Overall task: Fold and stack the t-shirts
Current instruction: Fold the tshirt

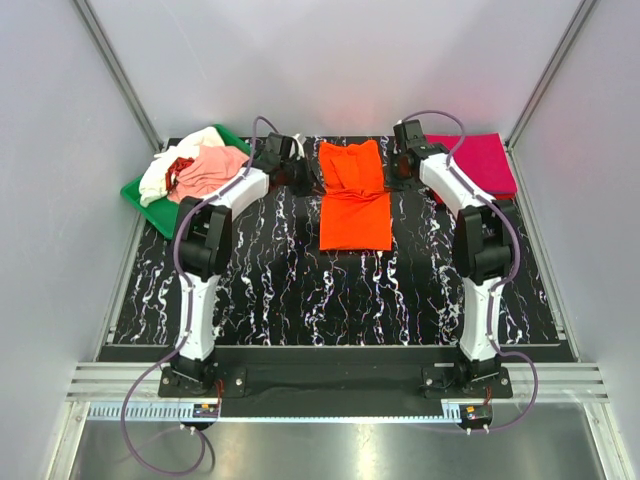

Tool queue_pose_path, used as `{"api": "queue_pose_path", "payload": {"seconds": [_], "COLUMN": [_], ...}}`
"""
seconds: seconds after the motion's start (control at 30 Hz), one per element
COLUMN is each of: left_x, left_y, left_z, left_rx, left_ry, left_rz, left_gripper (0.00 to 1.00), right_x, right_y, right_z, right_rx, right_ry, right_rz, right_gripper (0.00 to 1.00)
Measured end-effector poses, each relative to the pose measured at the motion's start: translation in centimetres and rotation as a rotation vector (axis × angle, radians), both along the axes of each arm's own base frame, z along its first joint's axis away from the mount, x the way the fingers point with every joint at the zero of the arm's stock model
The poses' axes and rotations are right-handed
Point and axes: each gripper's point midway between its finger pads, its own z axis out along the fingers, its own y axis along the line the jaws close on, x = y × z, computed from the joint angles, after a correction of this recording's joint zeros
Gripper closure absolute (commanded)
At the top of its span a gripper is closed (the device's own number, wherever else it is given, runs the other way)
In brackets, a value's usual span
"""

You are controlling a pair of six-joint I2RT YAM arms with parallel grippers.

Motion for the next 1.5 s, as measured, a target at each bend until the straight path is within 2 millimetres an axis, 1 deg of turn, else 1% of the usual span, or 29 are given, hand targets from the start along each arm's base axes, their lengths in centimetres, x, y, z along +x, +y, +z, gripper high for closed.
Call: {"api": "queue_pose_path", "payload": {"seconds": [0.1,0.23,0.33,0.4,0.43,0.47,0.5,0.57,0.6,0.7,0.77,0.83,0.87,0.93,1.0,1.07,1.1,1.17,1.23,1.3,1.4,1.5], "left_x": [1.2,2.7,3.5,4.3,4.7,5.1,5.5,6.1,6.6,7.1,7.3,6.7,6.1,4.2,2.1,-0.1,-1.3,-2.8,-3.9,-4.6,-5.8,-7.2], "left_y": [-0.1,0.0,0.5,1.0,1.2,1.4,1.4,1.4,1.3,1.2,1.2,1.4,1.6,2.1,2.4,2.8,2.9,2.7,2.1,1.5,0.6,0.0], "left_z": [-0.7,-2.3,-3.6,-4.1,-4.2,-4.4,-4.3,-4.1,-3.8,-3.2,-2.9,-3.1,-3.3,-3.8,-4.0,-3.7,-3.5,-2.8,-2.3,-2.3,-3.2,-4.4], "left_rx": [-0.019,-0.039,-0.047,-0.057,-0.065,-0.075,-0.085,-0.108,-0.122,-0.147,-0.153,-0.146,-0.138,-0.115,-0.094,-0.075,-0.069,-0.059,-0.055,-0.055,-0.045,-0.024], "left_ry": [0.008,0.025,0.049,0.056,0.055,0.053,0.049,0.038,0.024,-0.002,-0.022,-0.02,-0.013,0.013,0.042,0.053,0.059,0.05,0.034,0.027,0.04,0.066], "left_rz": [-0.003,0.006,0.027,0.047,0.056,0.063,0.068,0.07,0.069,0.062,0.055,0.051,0.047,0.037,0.026,0.017,0.009,-0.009,-0.029,-0.048,-0.07,-0.087], "left_gripper": [1.0,1.0,1.0,1.0,0.97,0.88,0.76,0.65,0.62,0.61,0.6,0.6,0.6,0.59,0.58,0.57,0.57,0.57,0.57,0.57,0.57,0.57], "right_x": [1.3,2.9,4.2,5.0,5.4,5.7,6.1,6.6,6.9,7.5,7.3,7.0,6.8,5.9,3.9,1.6,0.8,-1.0,-2.1,-3.1,-4.6,-5.5], "right_y": [0.4,0.8,0.6,0.3,0.1,0.1,0.0,-0.1,-0.1,-0.5,-0.7,-1.1,-1.4,-1.9,-2.3,-2.6,-2.6,-2.1,-1.5,-1.2,-1.0,-0.7], "right_z": [0.0,-0.6,-1.1,-1.6,-1.9,-2.3,-2.7,-3.5,-3.8,-4.8,-5.0,-4.8,-4.5,-4.0,-3.3,-2.7,-2.4,-2.2,-2.5,-3.4,-4.8,-5.7], "right_rx": [0.009,0.015,0.015,0.014,0.015,0.019,0.02,0.017,0.014,0.004,0.002,0.004,0.008,0.021,0.037,0.058,0.071,0.107,0.136,0.155,0.171,0.191], "right_ry": [-0.014,-0.022,-0.028,-0.03,-0.028,-0.026,-0.025,-0.021,-0.02,-0.013,0.001,0.012,0.017,0.028,0.061,0.09,0.099,0.123,0.144,0.176,0.227,0.258], "right_rz": [0.021,0.04,0.043,0.041,0.043,0.048,0.05,0.053,0.055,0.06,0.057,0.052,0.051,0.05,0.055,0.064,0.072,0.103,0.133,0.153,0.172,0.185], "right_gripper": [1.0,1.0,1.0,1.0,1.0,0.98,0.91,0.82,0.72,0.63,0.59,0.57,0.56,0.55,0.53,0.52,0.5,0.5,0.49,0.49,0.5,0.5]}}
